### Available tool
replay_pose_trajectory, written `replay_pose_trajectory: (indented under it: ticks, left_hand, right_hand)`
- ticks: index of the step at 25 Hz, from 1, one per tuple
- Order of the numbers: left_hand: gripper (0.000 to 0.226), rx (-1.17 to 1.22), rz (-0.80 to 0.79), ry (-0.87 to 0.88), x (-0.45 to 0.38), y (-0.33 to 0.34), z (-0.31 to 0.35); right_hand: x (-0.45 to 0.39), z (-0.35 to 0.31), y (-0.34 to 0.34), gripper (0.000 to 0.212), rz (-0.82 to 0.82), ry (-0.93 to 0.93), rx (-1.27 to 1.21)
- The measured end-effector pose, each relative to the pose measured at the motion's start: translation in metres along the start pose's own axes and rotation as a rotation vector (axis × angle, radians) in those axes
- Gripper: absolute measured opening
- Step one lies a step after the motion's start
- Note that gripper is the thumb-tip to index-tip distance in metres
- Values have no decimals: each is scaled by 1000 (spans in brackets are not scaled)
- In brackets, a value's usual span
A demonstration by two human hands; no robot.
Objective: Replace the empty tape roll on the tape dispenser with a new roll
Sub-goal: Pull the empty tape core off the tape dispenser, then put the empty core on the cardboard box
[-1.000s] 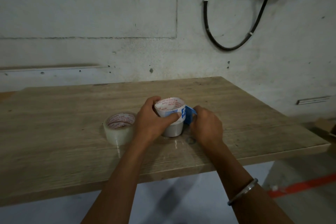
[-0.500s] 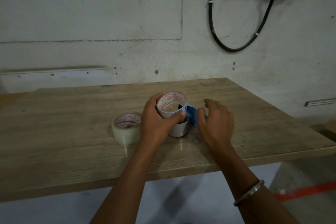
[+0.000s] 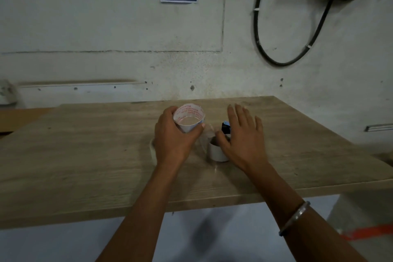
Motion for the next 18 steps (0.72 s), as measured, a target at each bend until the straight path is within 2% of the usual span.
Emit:
replay_pose_trajectory:
  ticks: [6, 13, 18]
  left_hand:
    - [68, -135, 119, 97, -46, -59, -21]
    - [80, -293, 209, 98, -86, -123, -58]
    - [80, -357, 251, 35, -110, -171, -90]
  right_hand:
    - [-18, -81, 18, 93, -37, -99, -59]
    - [-32, -162, 42, 97, -103, -190, -118]
    - [-40, -223, 59, 99, -127, -247, -168]
Point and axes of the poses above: each hand's wrist, its own x-axis away from the middle knuckle, its own y-axis out of the palm, z = x × y, the point moved 10 cm from there along -x, towards the middle knuckle, and after that the axes turned 13 degrees about z, right-handed, at the moved point
